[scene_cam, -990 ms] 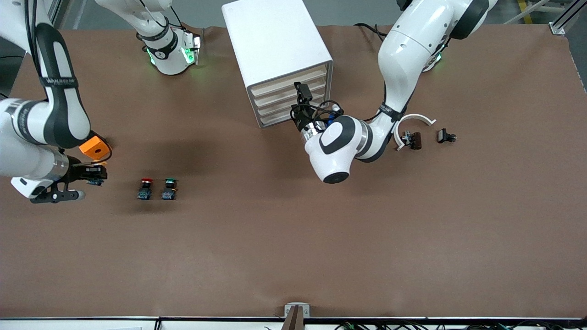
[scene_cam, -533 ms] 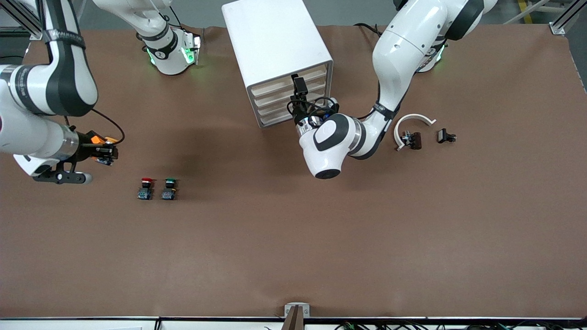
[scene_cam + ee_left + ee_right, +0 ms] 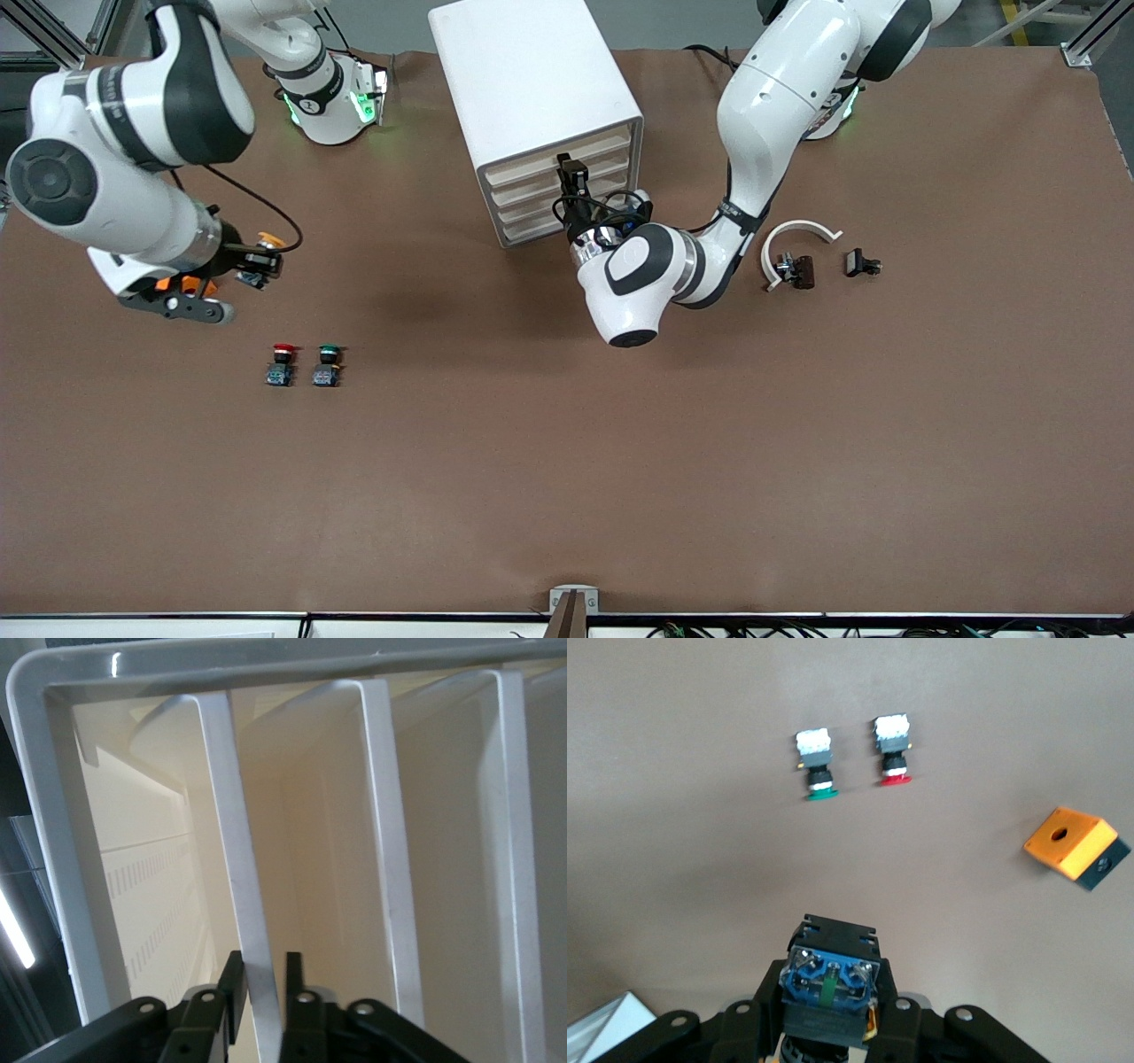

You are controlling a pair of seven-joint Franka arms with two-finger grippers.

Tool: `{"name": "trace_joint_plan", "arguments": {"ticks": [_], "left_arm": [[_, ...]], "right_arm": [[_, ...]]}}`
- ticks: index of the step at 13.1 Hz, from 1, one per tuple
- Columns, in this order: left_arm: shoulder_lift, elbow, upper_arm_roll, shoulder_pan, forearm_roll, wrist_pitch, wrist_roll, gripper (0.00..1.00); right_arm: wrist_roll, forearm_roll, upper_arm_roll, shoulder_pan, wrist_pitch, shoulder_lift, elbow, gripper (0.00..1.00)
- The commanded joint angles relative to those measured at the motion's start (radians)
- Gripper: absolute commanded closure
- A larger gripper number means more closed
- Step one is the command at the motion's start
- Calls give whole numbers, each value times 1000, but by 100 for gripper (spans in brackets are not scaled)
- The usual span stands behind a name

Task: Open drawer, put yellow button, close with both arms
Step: 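Pull the drawer open with the left gripper while the right gripper carries the button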

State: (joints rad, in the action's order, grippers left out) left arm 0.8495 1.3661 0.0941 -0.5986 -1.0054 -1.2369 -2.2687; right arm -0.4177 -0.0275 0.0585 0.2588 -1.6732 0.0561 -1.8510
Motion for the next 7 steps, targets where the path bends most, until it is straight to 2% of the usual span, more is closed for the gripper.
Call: {"name": "trace_joint_plan", "arguments": {"ticks": [1,7], "left_arm": [[14,-15,-4,-1,-35,14,-23,100],[14,-22,-49,34,-33,2,-17,100]], "right_arm": [[-169,1,7,97,26,-35,-13,72],[-594,3,7,345,33,-38,12,73]]}}
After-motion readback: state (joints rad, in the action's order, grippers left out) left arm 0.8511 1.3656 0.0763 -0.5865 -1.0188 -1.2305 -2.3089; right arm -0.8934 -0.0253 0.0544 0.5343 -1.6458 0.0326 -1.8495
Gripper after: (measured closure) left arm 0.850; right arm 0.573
